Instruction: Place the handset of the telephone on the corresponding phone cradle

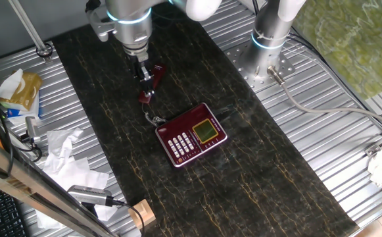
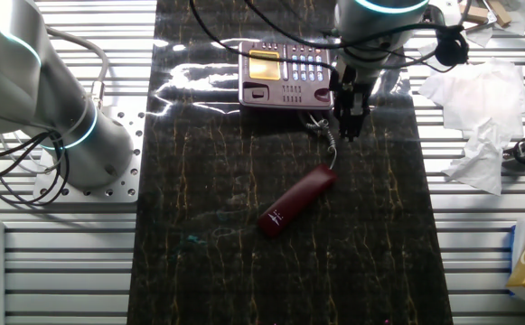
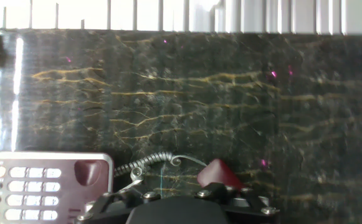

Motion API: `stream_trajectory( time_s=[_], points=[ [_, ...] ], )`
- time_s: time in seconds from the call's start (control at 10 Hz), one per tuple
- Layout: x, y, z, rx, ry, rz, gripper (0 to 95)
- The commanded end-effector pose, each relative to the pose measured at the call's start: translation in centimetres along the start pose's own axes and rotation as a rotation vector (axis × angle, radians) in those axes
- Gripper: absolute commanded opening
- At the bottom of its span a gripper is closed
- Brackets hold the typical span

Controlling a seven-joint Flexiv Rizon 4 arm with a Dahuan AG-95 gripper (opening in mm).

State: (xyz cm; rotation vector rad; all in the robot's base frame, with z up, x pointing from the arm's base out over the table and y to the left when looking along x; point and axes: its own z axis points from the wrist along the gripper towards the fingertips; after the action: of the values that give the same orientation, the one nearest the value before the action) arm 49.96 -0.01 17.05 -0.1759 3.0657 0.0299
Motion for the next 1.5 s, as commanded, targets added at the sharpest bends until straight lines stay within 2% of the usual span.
stream_trajectory(
  time_s=[0.1, 1.0, 1.1, 1.2, 1.3, 1.5],
  points=[
    [-0.04, 0.05, -0.05, -0.02, -0.064, -0.11, 0.0],
    [-0.06, 0.16, -0.23, -0.019, -0.065, -0.081, 0.0],
    [-0.1, 0.23, -0.2, -0.016, -0.052, -0.068, 0.0],
    [-0.1, 0.24, -0.19, -0.026, -0.023, -0.048, 0.0],
    [-0.16, 0.36, -0.14, -0.037, -0.013, -0.041, 0.0],
    [-0.33, 0.7, 0.0, -0.038, -0.023, -0.035, 0.0]
  ],
)
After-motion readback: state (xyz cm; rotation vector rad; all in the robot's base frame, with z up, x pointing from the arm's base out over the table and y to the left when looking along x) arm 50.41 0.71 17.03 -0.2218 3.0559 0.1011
